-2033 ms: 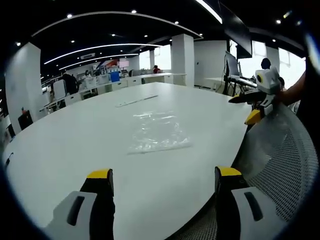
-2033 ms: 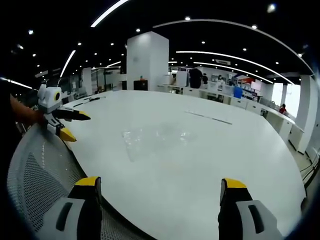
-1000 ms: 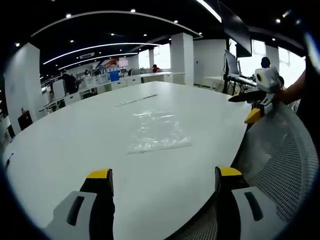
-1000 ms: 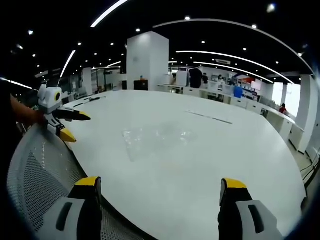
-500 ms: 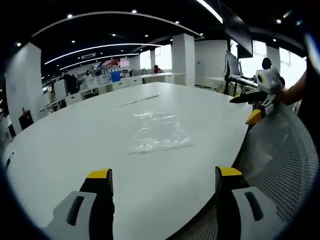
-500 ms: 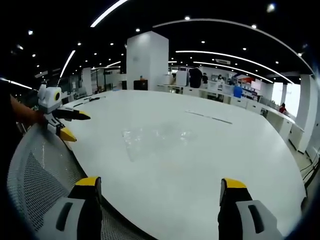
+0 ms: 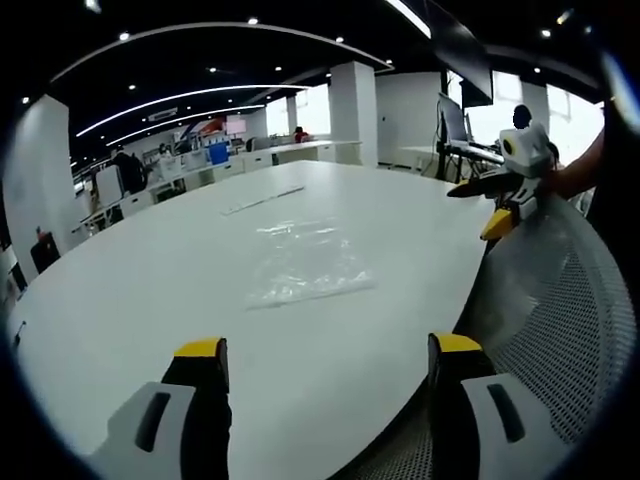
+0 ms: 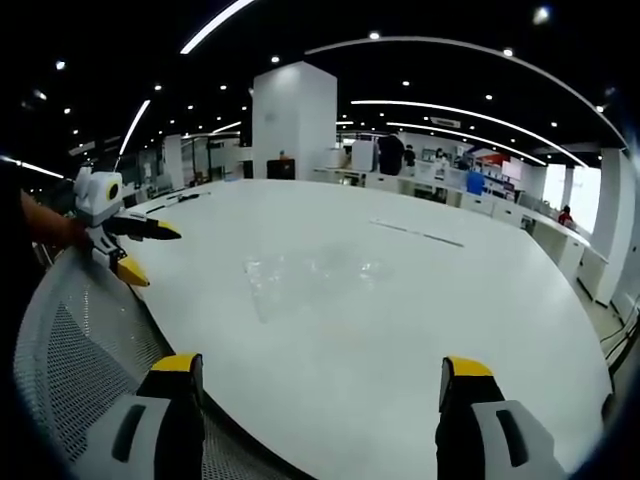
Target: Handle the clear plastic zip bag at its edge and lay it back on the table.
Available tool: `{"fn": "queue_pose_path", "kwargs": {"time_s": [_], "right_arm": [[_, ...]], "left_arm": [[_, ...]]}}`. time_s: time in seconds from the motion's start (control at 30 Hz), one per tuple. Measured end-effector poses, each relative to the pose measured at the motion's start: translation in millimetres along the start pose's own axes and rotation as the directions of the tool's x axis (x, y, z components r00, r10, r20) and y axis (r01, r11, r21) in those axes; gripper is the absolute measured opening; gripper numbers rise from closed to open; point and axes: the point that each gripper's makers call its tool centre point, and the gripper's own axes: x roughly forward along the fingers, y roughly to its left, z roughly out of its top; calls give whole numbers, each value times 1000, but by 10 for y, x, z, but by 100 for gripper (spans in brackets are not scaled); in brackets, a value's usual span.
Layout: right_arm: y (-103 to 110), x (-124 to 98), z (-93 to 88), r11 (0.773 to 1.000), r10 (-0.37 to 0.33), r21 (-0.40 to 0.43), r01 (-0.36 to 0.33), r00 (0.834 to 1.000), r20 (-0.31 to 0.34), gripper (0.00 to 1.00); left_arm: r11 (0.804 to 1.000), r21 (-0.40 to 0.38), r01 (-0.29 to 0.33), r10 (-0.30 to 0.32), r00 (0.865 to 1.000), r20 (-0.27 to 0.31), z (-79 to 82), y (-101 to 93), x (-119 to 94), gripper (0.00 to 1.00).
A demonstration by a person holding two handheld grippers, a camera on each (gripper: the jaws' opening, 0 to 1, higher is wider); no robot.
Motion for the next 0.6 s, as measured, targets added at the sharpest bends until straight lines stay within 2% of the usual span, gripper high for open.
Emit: {"fn": "queue_pose_path", "kwargs": {"time_s": [0.1,0.23,0.6], "right_arm": [[-4,0,-3,1000,0,1,0,1000,0,99],[0,1,-19,1000,4,-4,-4,1000,-8,99],[-21,-6,-24,1000,-7,-1,7,1000,-8,99]], "left_arm": [[999,44,8,-7,1000,-23,-22,24,13,79],[999,48,13,-13,1000,-15,12,66,39,76],[995,87,43,-40,998,-39,13,128,77,74]]}}
